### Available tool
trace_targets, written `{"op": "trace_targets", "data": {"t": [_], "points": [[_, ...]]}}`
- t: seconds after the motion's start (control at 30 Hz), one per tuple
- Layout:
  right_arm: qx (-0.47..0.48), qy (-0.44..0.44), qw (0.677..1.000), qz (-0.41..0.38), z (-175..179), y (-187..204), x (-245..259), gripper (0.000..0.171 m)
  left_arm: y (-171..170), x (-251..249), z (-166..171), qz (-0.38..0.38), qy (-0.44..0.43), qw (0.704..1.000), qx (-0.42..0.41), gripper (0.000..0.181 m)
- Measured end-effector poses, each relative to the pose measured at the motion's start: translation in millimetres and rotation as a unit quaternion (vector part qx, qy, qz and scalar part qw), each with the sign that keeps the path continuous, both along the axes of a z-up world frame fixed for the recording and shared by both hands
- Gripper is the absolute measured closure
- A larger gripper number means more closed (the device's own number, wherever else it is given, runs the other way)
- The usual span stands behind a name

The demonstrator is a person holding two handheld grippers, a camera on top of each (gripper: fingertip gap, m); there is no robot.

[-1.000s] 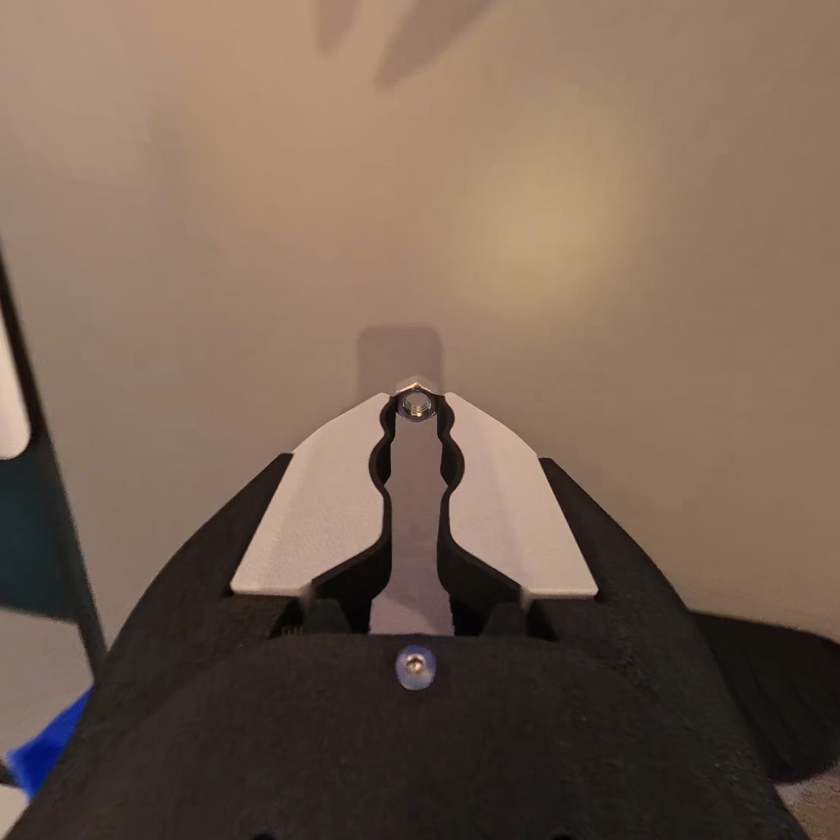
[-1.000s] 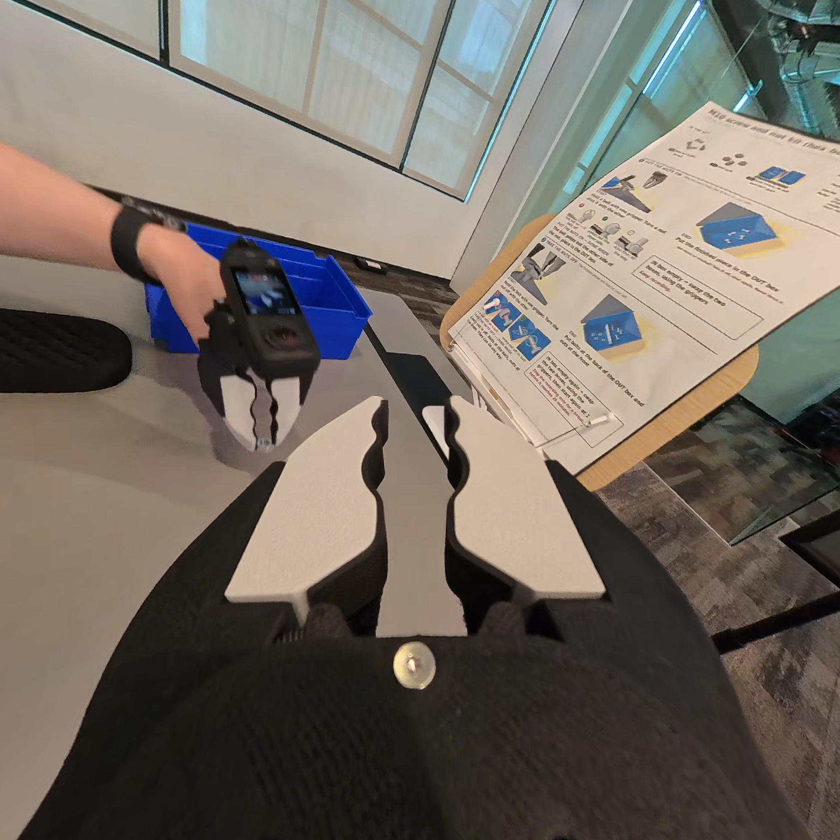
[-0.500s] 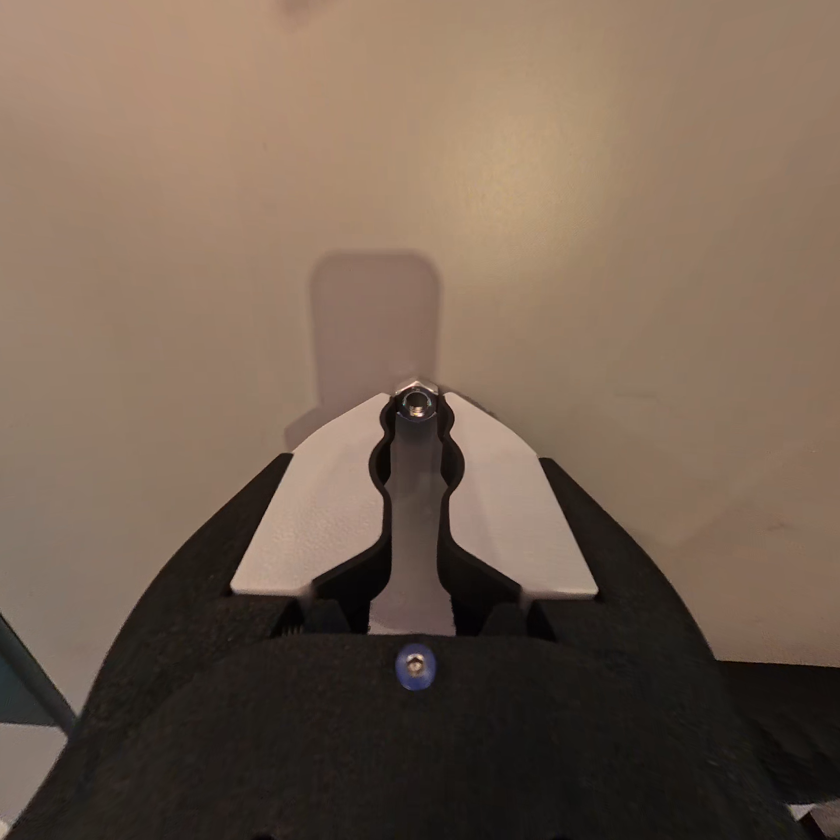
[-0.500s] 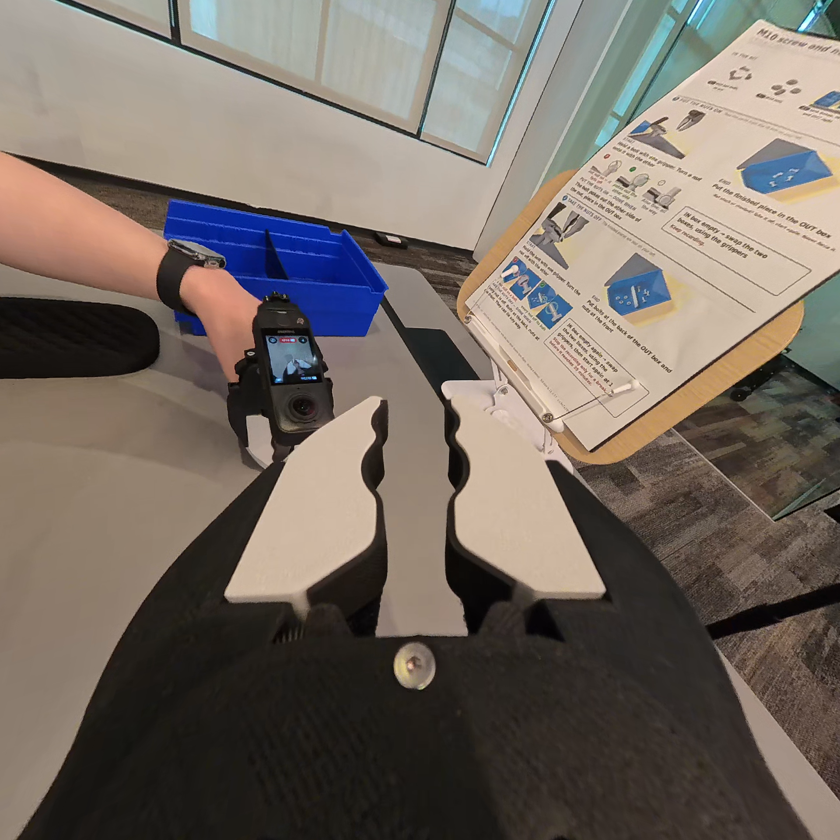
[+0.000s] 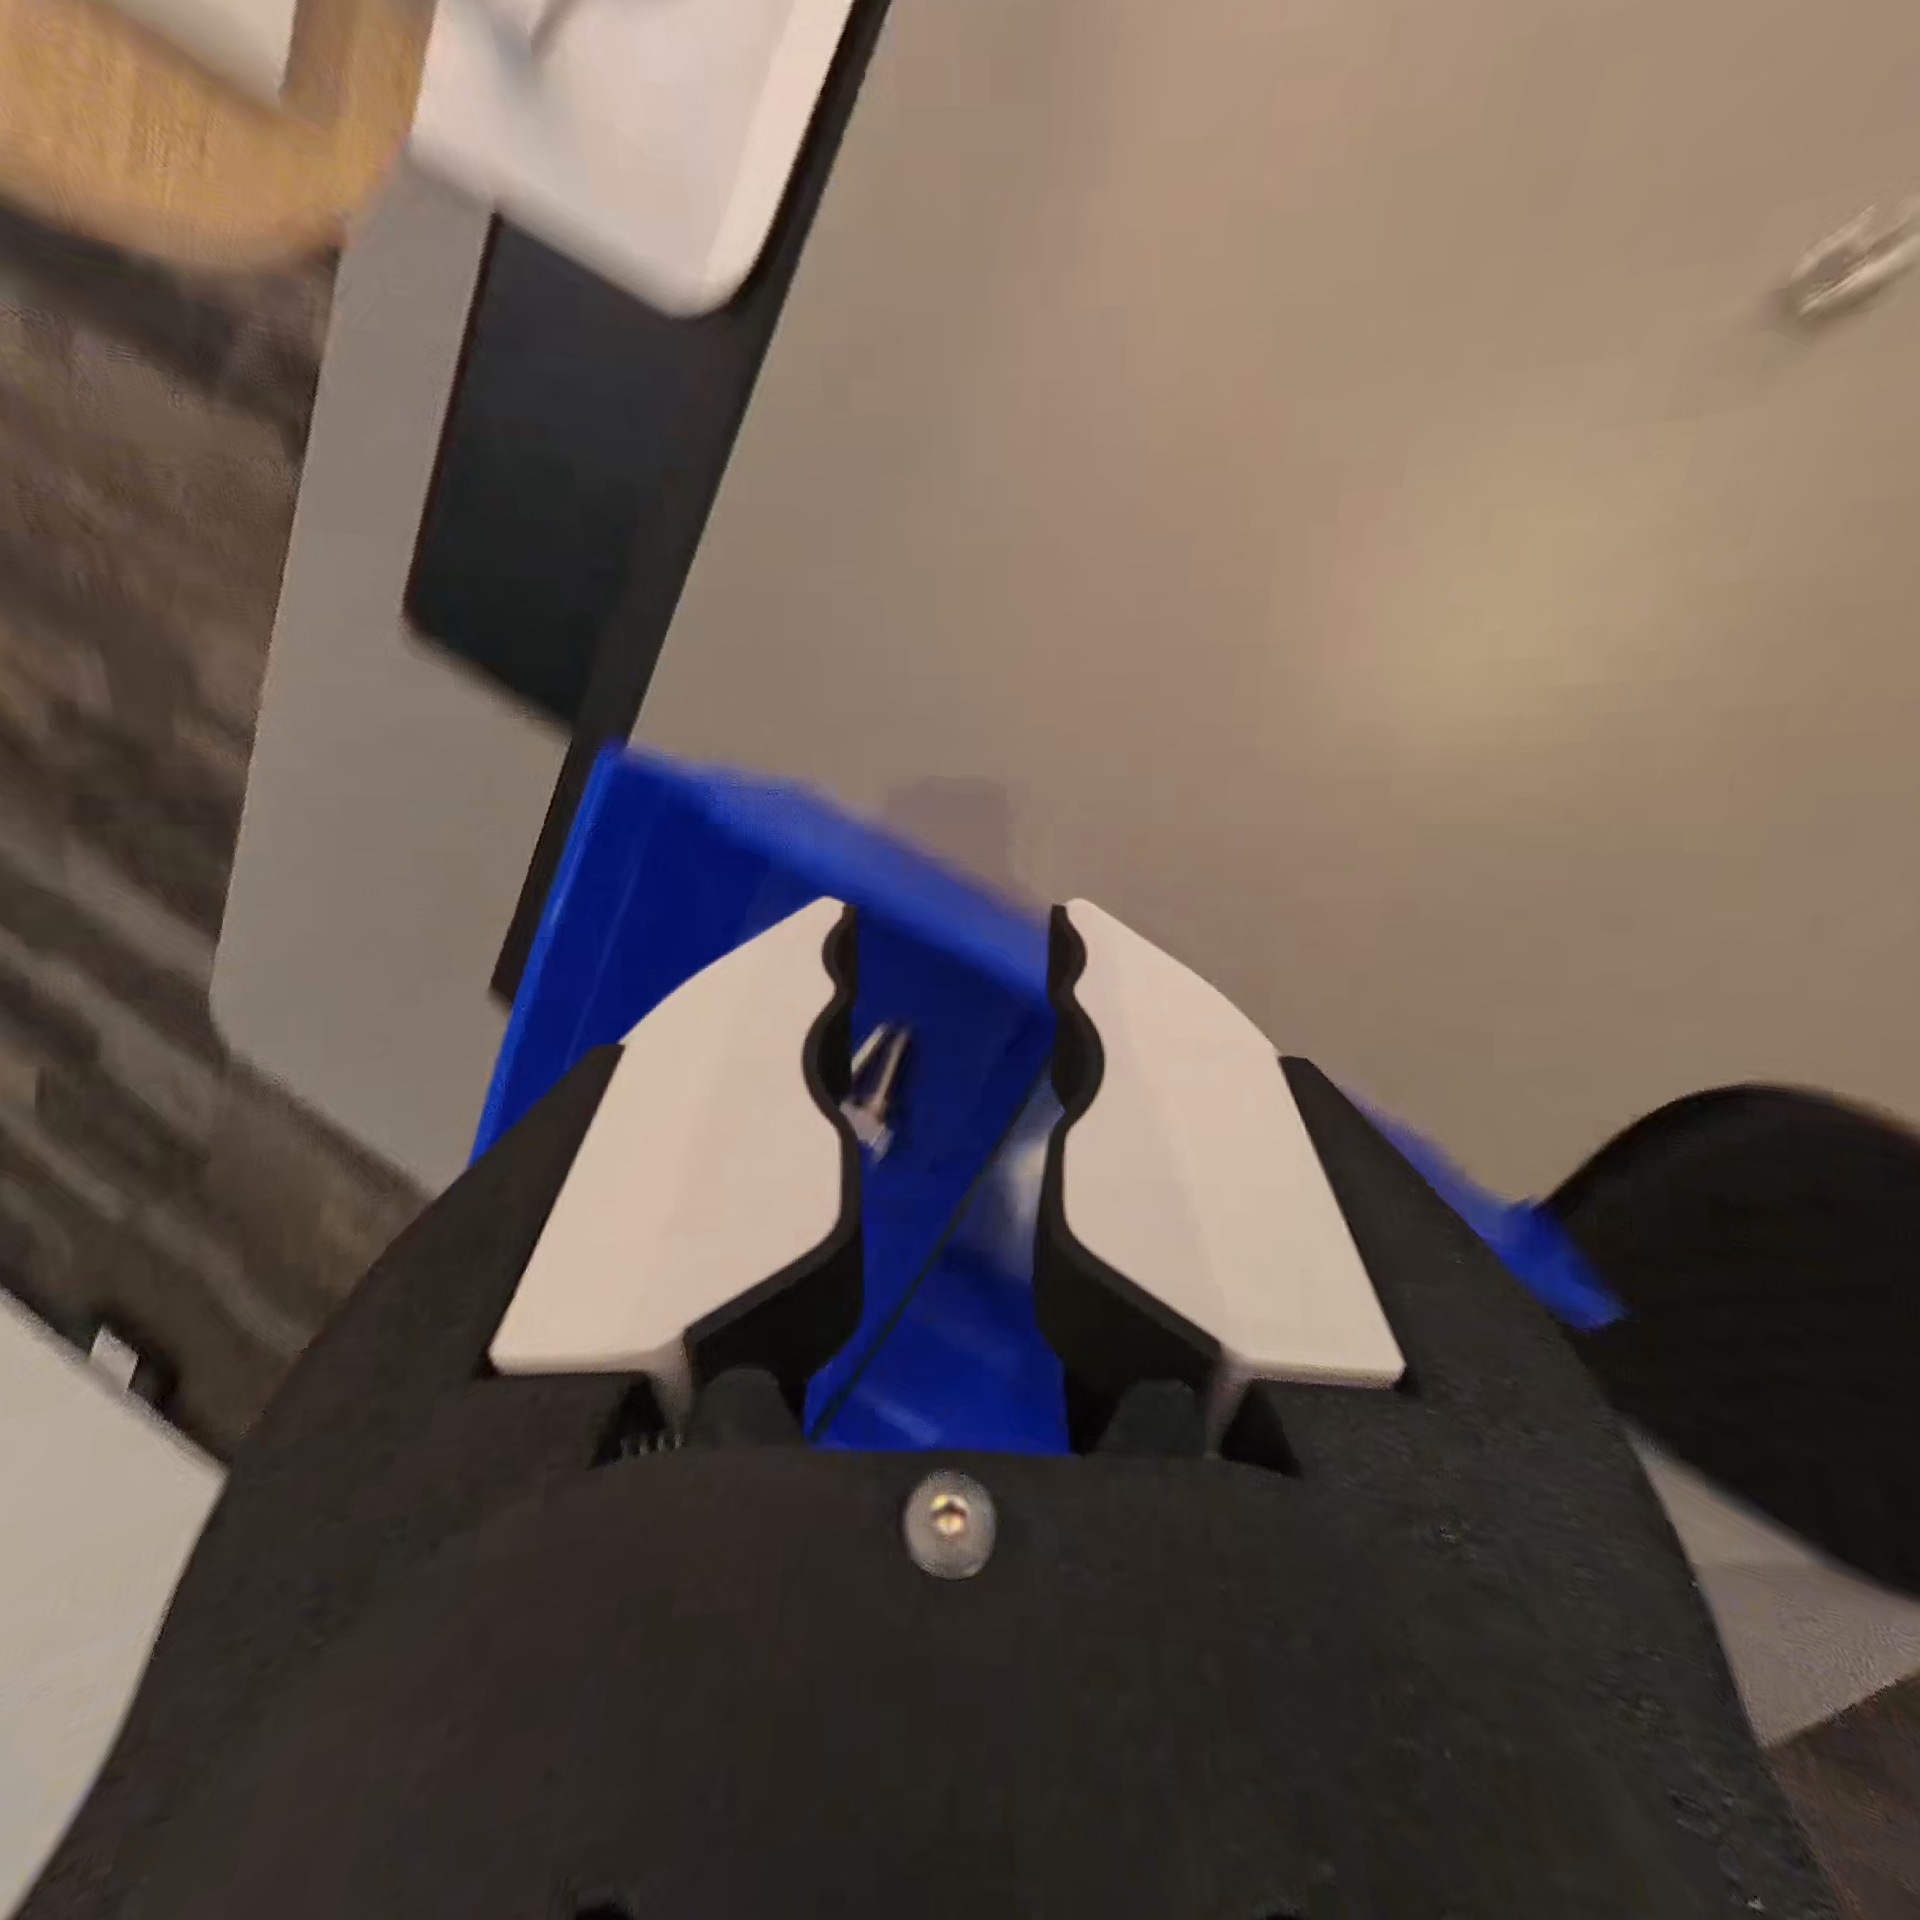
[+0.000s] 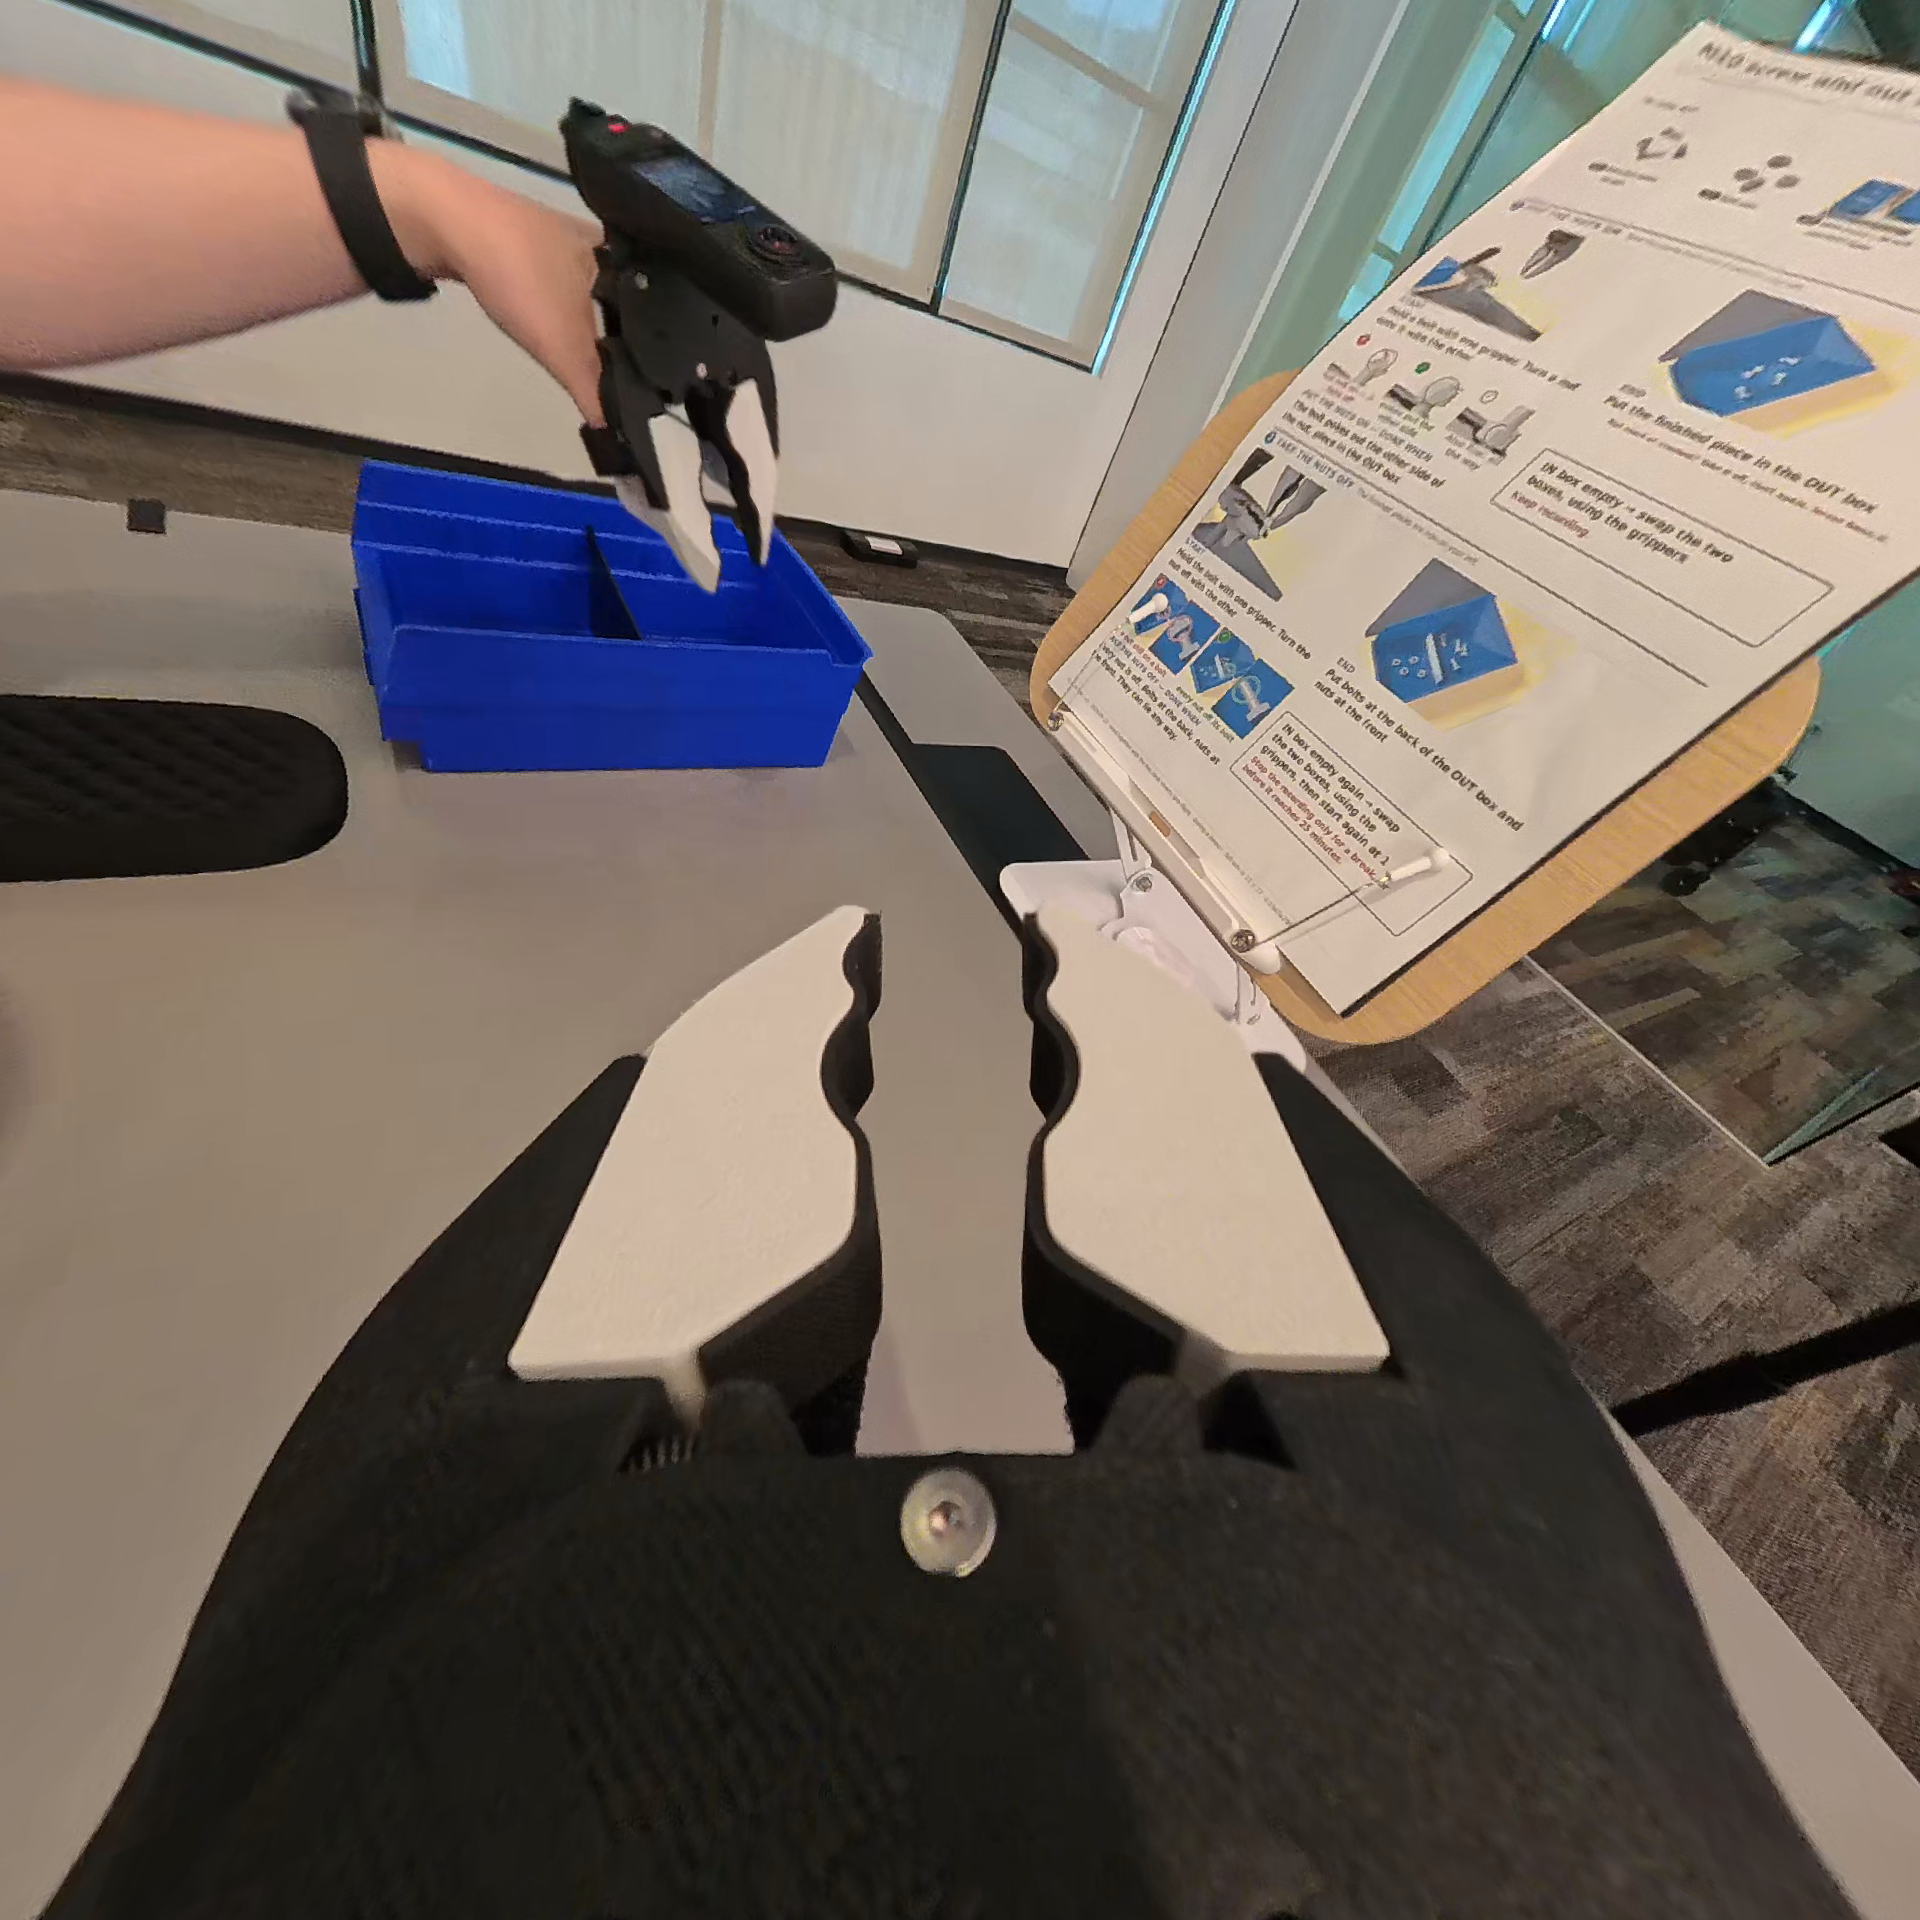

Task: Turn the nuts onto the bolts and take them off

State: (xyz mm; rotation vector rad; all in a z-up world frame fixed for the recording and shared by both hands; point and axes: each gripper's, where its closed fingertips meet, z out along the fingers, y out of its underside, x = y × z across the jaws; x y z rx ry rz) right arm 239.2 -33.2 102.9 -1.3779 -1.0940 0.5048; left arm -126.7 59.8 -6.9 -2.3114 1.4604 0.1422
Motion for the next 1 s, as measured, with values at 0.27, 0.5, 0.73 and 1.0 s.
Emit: {"op": "trace_targets", "data": {"t": [0.27,0.5,0.73,1.0], "points": [[-0.026,-0.037,0.999,-0.021,-22,17,-5,0.142,36,-128,-84,0.211,0.005,0.971,-0.109,0.155],[-0.041,-0.054,0.998,-0.010,-35,19,-12,0.142,30,-132,-115,0.048,0.018,0.990,-0.131,0.159],[-0.055,-0.067,0.996,-0.008,-46,23,-14,0.141,26,-130,-127,-0.088,0.119,0.980,-0.131,0.159],[-0.072,-0.074,0.995,-0.015,-56,31,-11,0.141,31,-129,-138,-0.131,0.134,0.971,-0.151,0.160]]}}
